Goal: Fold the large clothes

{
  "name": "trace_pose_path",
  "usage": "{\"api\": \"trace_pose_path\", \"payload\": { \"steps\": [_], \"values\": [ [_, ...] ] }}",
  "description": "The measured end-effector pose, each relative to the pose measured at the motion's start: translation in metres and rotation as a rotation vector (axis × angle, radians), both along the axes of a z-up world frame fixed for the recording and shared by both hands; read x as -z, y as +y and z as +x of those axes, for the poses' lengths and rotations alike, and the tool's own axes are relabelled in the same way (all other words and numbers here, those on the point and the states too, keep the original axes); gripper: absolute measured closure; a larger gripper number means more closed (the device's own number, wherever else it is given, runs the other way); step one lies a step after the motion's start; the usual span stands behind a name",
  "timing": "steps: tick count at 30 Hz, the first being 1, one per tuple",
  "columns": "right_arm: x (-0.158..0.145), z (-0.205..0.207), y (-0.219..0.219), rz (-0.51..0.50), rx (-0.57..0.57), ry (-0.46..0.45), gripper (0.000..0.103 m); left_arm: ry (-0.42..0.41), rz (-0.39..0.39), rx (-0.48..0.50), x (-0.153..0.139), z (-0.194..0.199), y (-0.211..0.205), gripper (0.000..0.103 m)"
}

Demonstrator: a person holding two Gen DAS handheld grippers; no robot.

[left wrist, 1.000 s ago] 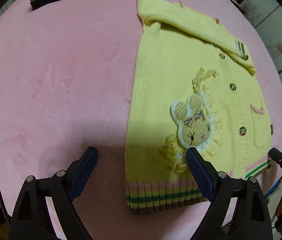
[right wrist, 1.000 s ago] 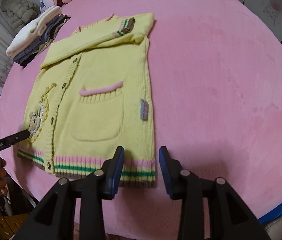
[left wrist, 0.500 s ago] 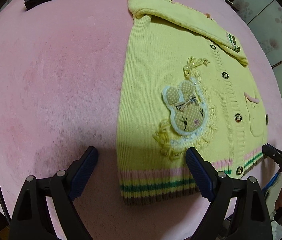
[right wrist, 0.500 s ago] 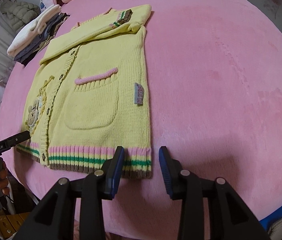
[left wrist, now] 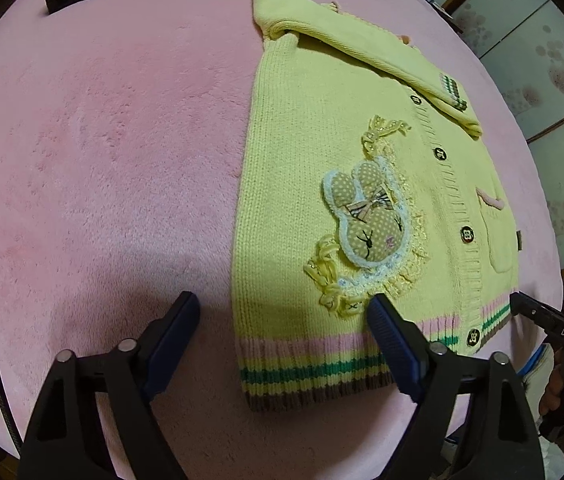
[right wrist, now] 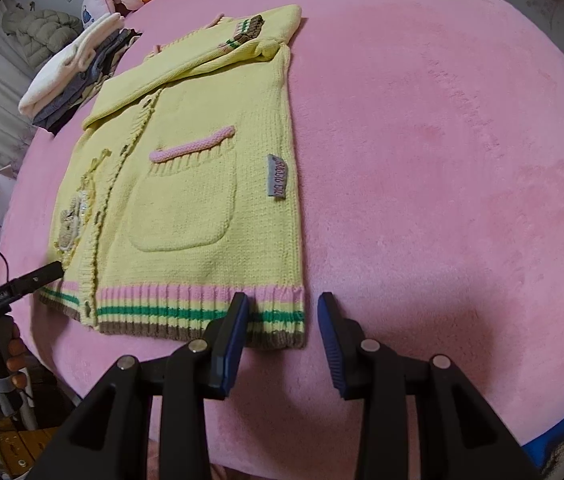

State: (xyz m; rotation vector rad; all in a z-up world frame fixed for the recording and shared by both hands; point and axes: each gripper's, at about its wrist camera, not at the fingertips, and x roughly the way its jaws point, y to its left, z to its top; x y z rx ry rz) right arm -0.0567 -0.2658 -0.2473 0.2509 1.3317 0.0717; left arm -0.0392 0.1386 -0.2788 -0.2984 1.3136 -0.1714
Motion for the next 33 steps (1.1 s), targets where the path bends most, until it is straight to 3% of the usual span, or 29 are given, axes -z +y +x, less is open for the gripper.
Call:
{"api": "trace_pose_path", "payload": {
  "steps": [6, 10, 14, 16, 17, 19, 20, 26, 33],
  "values": [
    [-0.002, -0.003, 0.002, 0.032, -0.031, 0.005, 0.079, 0.026, -0.138, -0.005, -0.001, -0.008, 0.012, 0.061],
    [-0.001, -0.003, 0.000, 0.045, -0.022, 0.010, 0.079, 0.054, -0.172, -0.010, 0.004, -0.007, 0.016, 0.060],
    [0.002, -0.001, 0.006, 0.019, -0.025, 0.011, 0.079, 0.068, -0.186, -0.030, 0.011, 0.000, 0.009, 0.050],
    [0.003, 0.000, 0.007, 0.018, -0.019, 0.010, 0.080, 0.075, -0.145, -0.026, 0.011, 0.001, 0.001, 0.050],
    [0.003, 0.000, 0.007, 0.026, -0.017, 0.011, 0.088, 0.075, -0.120, -0.025, 0.009, 0.002, -0.004, 0.051],
    [0.002, 0.001, 0.009, 0.031, -0.021, 0.017, 0.092, 0.082, -0.108, -0.028, 0.007, 0.003, -0.008, 0.091],
    [0.001, 0.001, 0.012, 0.021, -0.031, 0.016, 0.094, 0.103, -0.135, -0.038, 0.008, 0.004, -0.008, 0.093],
    [-0.029, -0.001, 0.020, -0.015, -0.074, -0.031, 0.096, 0.085, -0.014, -0.033, -0.020, 0.005, -0.026, 0.095],
    [-0.078, -0.004, 0.019, -0.017, -0.121, -0.091, 0.096, 0.046, -0.037, -0.064, -0.069, 0.001, -0.021, 0.095]
  ]
}}
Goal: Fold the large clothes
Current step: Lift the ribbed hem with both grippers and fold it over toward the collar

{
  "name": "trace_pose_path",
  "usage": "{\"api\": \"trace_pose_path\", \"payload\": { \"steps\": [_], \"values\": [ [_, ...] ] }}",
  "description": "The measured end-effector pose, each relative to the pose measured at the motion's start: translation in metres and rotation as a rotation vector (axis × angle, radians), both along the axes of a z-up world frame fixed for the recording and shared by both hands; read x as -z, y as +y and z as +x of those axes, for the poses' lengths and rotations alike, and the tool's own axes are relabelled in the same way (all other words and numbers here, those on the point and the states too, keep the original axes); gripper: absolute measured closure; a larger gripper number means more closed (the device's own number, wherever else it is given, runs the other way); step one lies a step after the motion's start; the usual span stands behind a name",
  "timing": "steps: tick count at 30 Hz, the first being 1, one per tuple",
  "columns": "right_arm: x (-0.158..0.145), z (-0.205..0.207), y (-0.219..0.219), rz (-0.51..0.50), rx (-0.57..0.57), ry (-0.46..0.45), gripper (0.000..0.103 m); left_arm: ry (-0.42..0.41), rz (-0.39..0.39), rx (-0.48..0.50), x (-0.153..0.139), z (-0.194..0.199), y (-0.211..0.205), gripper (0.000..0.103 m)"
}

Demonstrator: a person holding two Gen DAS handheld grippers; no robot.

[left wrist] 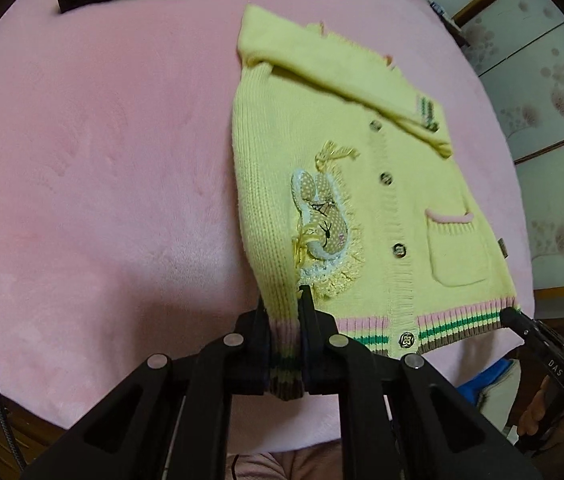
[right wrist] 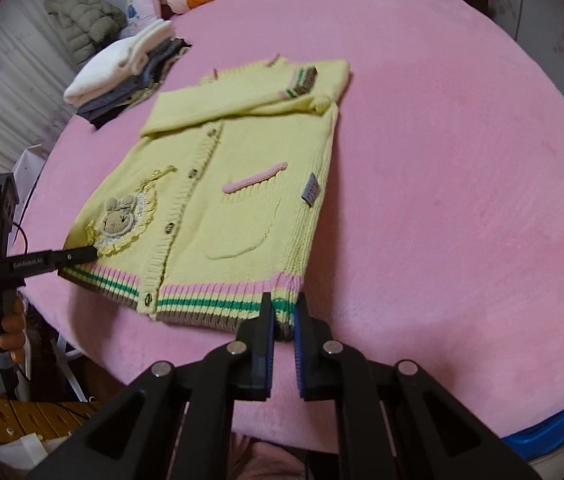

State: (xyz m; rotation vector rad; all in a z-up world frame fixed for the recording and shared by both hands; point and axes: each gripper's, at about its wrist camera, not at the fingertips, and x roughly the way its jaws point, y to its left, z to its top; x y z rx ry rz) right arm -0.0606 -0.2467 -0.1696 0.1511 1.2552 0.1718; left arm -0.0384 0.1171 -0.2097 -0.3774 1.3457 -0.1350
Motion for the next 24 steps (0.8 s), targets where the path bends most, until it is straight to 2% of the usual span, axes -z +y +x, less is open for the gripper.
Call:
{"api": "trace_pose_path", "payload": {
  "steps": [5, 14, 19, 24],
  "values": [
    [-0.023, -0.005, -0.001, -0.002, -0.032, -0.013, 0.096, -0.001, -0.019, -0.009, -0.025, -0.009, 0.005, 0.095],
    [-0.038, -0.028, -0.005, 0.040, -0.025, 0.068, 0.096, 0.108, -0.066, -0.014, -0.043, -0.015, 0.023, 0.095],
    [-0.038, -0.013, -0.015, 0.085, 0.056, 0.067, 0.096, 0.131, -0.120, -0.073, -0.043, 0.017, 0.038, 0.095],
    [-0.049, 0.037, -0.015, 0.114, 0.096, 0.011, 0.096, 0.105, -0.175, -0.118, -0.047, 0.082, 0.041, 0.095]
  ]
}}
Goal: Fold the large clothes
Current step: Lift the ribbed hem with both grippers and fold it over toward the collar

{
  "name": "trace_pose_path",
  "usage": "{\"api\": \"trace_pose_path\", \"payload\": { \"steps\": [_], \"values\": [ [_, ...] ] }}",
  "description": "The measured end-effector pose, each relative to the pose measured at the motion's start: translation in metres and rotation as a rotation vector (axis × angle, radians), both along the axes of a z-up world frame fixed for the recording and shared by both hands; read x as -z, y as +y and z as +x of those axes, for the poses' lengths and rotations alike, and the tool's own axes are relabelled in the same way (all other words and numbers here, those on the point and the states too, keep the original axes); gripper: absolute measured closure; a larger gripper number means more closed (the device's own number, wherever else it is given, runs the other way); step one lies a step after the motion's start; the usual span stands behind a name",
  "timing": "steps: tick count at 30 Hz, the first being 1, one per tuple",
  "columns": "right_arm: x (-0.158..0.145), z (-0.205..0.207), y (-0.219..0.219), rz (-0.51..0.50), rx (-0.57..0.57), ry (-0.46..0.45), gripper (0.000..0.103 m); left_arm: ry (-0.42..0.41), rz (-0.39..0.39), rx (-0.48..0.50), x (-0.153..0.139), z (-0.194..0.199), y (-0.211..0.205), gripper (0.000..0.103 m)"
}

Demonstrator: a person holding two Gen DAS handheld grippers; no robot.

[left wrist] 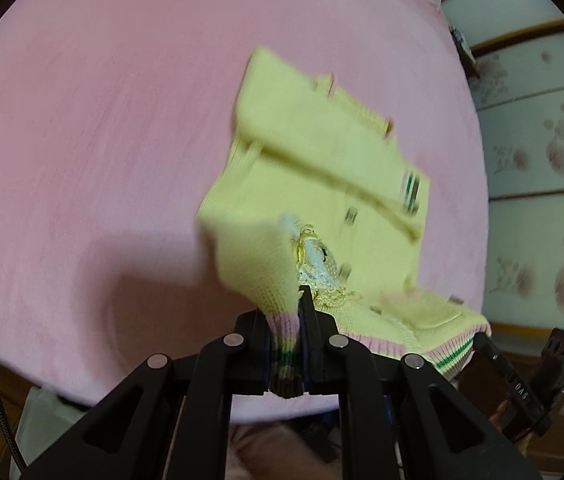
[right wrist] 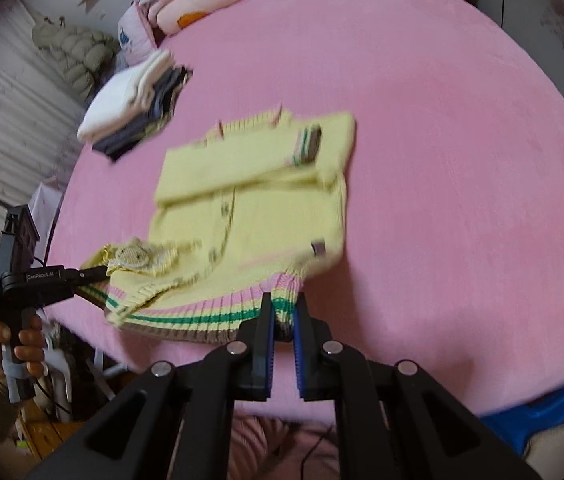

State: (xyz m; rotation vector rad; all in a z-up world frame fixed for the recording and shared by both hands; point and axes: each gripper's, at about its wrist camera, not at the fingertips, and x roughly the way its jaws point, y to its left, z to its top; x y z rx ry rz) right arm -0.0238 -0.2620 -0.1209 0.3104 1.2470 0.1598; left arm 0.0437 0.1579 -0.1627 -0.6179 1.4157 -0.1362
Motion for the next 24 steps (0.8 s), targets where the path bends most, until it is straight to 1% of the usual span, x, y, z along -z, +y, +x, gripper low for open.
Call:
{"api": "trace_pose_path", "payload": {
  "steps": [2, 5, 7, 8, 10, 11, 12, 13, 15, 16, 17, 19, 22, 23, 24],
  "values": [
    [-0.002, 0.023, 0.001, -0.001, 0.009, -0.018, 0.096, -0.019, 0.005, -0.002, 0.001, 0.036, 0.000, 0.095],
    [0.001, 0.075, -0.001, -0.021, 0.041, -0.037, 0.096, -0.032, 0.026, -0.008, 0.009, 0.090, -0.001, 0.094],
    [0.007, 0.101, -0.007, -0.026, 0.064, -0.038, 0.096, -0.022, 0.032, -0.017, 0.021, 0.126, -0.001, 0.094],
    [0.015, 0.122, -0.011, -0.026, 0.082, -0.028, 0.096, -0.018, 0.042, -0.015, 0.028, 0.139, 0.001, 0.093],
    [0.031, 0.150, -0.015, -0.026, 0.101, -0.005, 0.095, -0.016, 0.063, -0.008, 0.039, 0.165, -0.002, 0.091],
    [0.038, 0.160, -0.016, -0.024, 0.110, 0.012, 0.093, -0.020, 0.074, -0.003, 0.046, 0.178, -0.003, 0.088],
    [0.048, 0.174, -0.018, -0.029, 0.127, 0.031, 0.091, -0.020, 0.077, 0.001, 0.051, 0.187, -0.003, 0.082],
    [0.057, 0.185, -0.021, -0.043, 0.149, 0.035, 0.091, -0.016, 0.076, 0.009, 0.057, 0.198, -0.004, 0.079],
    [0.068, 0.198, -0.024, -0.066, 0.173, 0.032, 0.080, -0.012, 0.064, 0.009, 0.064, 0.202, -0.001, 0.070],
    [0.071, 0.202, -0.025, -0.085, 0.185, 0.026, 0.077, -0.013, 0.047, 0.005, 0.065, 0.204, 0.003, 0.068],
    [0.071, 0.201, -0.027, -0.087, 0.191, 0.019, 0.075, -0.017, 0.031, 0.000, 0.067, 0.205, 0.004, 0.064],
    [0.073, 0.201, -0.029, -0.072, 0.191, 0.004, 0.075, -0.034, 0.015, 0.001, 0.067, 0.205, 0.009, 0.059],
    [0.076, 0.195, -0.028, -0.101, 0.167, 0.001, 0.075, -0.073, -0.014, -0.004, 0.067, 0.198, 0.013, 0.052],
    [0.078, 0.194, -0.027, -0.101, 0.158, 0.003, 0.075, -0.081, -0.029, -0.017, 0.066, 0.195, 0.014, 0.045],
    [0.080, 0.191, -0.026, -0.103, 0.143, 0.007, 0.075, -0.091, -0.036, -0.030, 0.066, 0.193, 0.017, 0.041]
  ]
}}
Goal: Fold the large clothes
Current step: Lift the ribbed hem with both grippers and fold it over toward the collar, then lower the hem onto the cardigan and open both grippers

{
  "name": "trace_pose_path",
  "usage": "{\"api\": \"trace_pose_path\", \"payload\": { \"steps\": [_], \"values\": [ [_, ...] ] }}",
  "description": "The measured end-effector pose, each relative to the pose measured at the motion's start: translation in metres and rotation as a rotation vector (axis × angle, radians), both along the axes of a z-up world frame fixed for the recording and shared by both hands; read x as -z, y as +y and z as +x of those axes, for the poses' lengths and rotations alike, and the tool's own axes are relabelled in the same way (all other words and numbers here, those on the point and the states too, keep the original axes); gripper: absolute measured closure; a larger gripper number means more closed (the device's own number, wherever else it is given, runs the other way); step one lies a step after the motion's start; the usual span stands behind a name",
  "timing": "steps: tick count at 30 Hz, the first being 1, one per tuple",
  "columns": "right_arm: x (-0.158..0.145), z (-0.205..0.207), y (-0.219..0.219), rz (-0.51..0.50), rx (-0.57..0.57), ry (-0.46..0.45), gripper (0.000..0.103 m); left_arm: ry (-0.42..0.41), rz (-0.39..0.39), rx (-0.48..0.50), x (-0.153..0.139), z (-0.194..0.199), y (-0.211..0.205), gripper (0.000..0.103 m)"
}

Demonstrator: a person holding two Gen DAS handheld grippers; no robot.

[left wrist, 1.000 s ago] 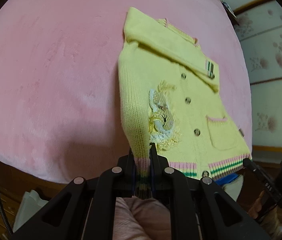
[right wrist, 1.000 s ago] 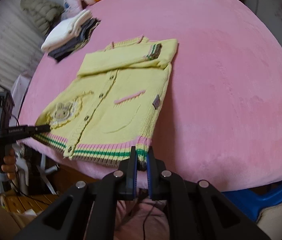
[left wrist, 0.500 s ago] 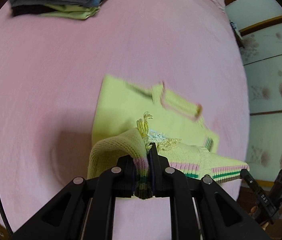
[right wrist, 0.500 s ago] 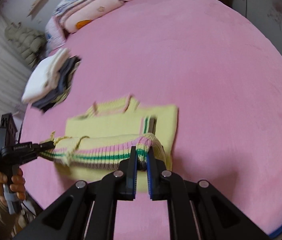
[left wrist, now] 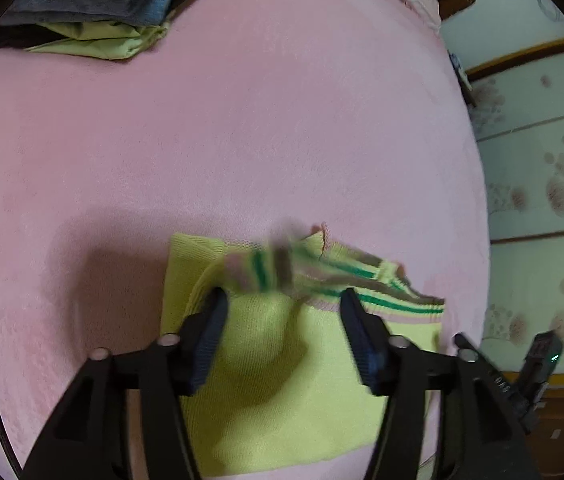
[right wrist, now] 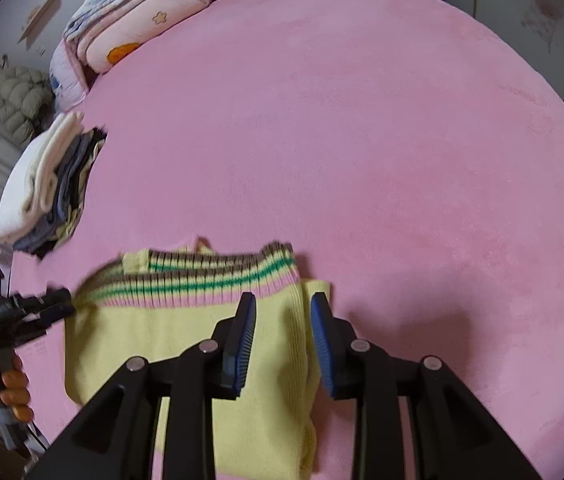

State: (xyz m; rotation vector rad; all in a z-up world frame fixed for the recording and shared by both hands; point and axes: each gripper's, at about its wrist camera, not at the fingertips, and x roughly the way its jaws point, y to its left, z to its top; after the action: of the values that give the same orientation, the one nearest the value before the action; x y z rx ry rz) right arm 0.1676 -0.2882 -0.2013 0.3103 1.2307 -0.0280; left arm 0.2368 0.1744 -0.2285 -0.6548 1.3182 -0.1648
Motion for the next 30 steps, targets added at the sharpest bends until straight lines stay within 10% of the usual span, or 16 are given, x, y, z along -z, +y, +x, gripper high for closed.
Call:
{"api": "trace_pose_path", "payload": {
  "steps": [10, 14, 18, 30],
  "values": [
    [0.025, 0.008, 0.015, -0.052, -0.052, 0.033, 0.075, -0.025, 0.156, 0.036, 0.009, -0.009, 0.008, 0.038],
    [0.030, 0.012, 0.028, -0.113, -0.093, 0.035, 0.075, -0.012, 0.279, 0.118, 0.017, -0.007, -0.009, 0.069],
    [0.035, 0.013, 0.040, -0.162, -0.132, 0.037, 0.097, -0.041, 0.364, 0.179, 0.016, -0.010, -0.020, 0.092],
    [0.039, 0.008, 0.044, -0.251, -0.105, 0.026, 0.096, -0.099, 0.437, 0.167, 0.021, -0.023, -0.021, 0.079]
  ]
}}
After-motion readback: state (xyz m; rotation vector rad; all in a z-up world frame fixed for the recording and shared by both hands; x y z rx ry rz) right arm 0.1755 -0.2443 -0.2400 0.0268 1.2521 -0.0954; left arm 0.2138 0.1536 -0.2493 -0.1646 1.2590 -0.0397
